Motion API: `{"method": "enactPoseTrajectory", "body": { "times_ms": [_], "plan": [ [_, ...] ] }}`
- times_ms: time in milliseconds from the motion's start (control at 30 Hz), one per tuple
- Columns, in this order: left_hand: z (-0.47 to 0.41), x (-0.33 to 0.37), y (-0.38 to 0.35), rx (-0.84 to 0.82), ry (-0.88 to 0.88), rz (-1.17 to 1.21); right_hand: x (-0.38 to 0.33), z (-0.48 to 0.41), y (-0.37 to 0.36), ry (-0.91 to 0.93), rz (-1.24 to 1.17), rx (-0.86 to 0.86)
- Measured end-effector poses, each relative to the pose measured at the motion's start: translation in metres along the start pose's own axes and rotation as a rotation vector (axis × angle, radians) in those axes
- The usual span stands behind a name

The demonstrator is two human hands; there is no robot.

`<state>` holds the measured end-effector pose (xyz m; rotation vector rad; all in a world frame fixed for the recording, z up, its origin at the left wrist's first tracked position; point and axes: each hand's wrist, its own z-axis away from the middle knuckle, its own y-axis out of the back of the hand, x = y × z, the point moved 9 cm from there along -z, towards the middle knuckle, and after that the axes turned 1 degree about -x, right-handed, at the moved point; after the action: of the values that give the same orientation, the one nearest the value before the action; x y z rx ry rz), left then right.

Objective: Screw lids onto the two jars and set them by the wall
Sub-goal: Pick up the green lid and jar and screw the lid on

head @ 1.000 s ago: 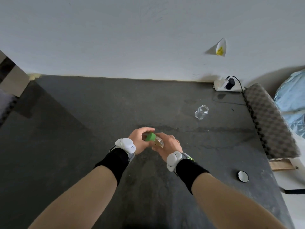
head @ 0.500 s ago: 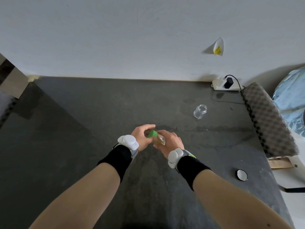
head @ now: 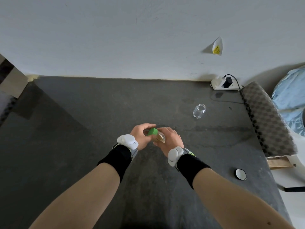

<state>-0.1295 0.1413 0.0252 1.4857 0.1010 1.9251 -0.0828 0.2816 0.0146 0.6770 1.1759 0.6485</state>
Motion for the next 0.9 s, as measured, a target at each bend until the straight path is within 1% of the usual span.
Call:
{"method": "enactPoseTrajectory", "body": {
  "times_ms": [133, 233, 300, 433, 767, 833, 900],
  "plan": [
    [0.000, -0.003, 0.005, 0.052, 0.052, 0.029, -0.003, 0.000, 0.004, 0.021, -0.024, 0.022],
    [0.000, 0.001, 0.005, 0.040, 0.004, -0.004, -0.003, -0.001, 0.004, 0.020, -0.014, 0.013],
    [0.002, 0.004, 0.005, 0.031, -0.010, 0.015, -0.001, -0.001, 0.005, 0.015, -0.020, 0.022],
    [0.003, -0.002, 0.006, 0.072, 0.053, 0.042, -0.004, 0.000, 0.006, 0.026, -0.045, 0.063],
    [-0.003, 0.006, 0.009, 0.061, -0.019, 0.000, -0.006, -0.005, 0.007, 0.020, -0.067, 0.070],
    [-0.012, 0.009, 0.007, 0.089, -0.035, -0.001, -0.002, -0.009, 0.012, 0.001, -0.090, 0.099],
    [-0.022, 0.015, 0.002, 0.131, -0.064, 0.013, 0.004, -0.013, 0.020, -0.034, -0.107, 0.162]
  ]
}}
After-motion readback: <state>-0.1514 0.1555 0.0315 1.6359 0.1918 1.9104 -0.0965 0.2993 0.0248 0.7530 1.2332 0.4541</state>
